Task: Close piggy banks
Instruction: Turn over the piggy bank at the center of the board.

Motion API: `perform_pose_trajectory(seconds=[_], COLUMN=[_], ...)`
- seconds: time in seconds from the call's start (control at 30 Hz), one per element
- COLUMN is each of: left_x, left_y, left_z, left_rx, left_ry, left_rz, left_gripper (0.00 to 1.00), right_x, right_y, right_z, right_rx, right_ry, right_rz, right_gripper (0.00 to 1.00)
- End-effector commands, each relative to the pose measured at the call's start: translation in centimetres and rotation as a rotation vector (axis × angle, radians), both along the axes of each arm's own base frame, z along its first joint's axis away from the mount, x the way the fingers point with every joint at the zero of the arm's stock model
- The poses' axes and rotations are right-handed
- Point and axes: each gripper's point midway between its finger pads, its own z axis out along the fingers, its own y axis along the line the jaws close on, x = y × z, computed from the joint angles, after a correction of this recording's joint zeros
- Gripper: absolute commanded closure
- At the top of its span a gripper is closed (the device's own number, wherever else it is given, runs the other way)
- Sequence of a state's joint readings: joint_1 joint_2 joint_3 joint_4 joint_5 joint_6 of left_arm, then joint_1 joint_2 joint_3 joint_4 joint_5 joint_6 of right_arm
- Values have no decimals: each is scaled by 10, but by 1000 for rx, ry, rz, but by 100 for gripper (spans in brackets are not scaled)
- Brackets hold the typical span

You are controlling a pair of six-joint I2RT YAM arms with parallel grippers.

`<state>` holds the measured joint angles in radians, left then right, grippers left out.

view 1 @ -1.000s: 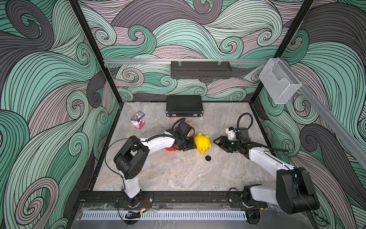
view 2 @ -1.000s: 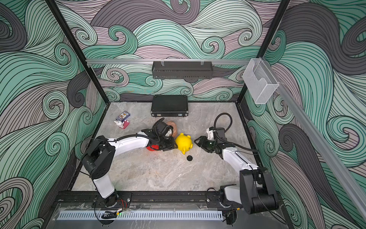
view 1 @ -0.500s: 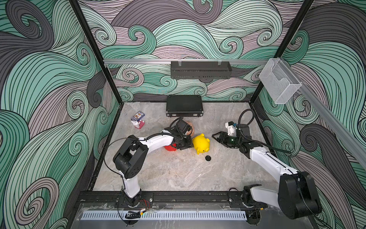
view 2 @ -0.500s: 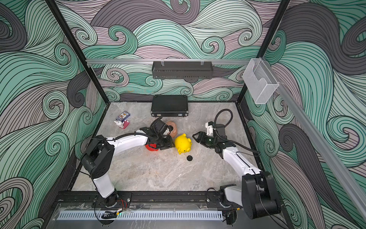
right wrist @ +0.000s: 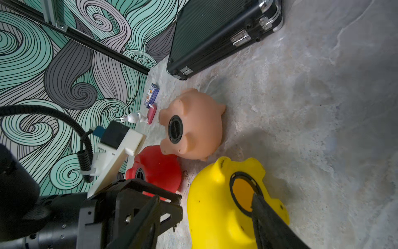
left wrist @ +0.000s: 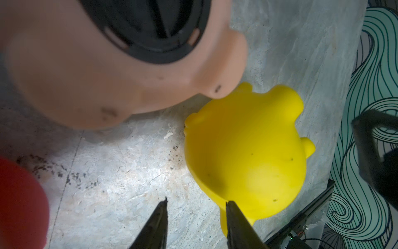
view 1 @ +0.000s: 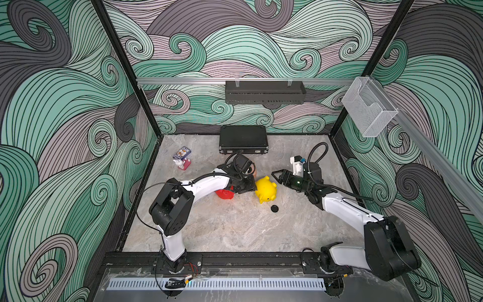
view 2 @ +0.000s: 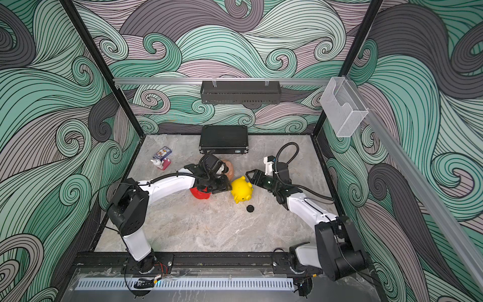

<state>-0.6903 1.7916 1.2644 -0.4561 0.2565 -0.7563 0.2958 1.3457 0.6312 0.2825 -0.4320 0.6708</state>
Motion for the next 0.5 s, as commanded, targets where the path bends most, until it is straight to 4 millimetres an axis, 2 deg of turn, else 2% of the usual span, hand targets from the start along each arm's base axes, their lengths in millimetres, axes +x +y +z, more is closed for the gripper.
perform_pose_trajectory(seconds=[0.0,0.17,0.3,0.47], left_x=[6,5,3,3], left_y=[3,2,1,1], left_z=[4,0,-4,-6], left_rx=[26,28,26,28], left_ry=[-6,7,16,19], left_rz=[-3,-10,-14,-19], left_gripper=[58,57,57,57], right_x=[19,29,35,36], right_y=[2,11,15,29], right_z=[5,-2,-15,-25], right_rx=[13,33,33,74], right_ry=[-85,-106,-85,-62], right_rz=[-43,-19,-12,21], right_gripper=[31,30,30,31])
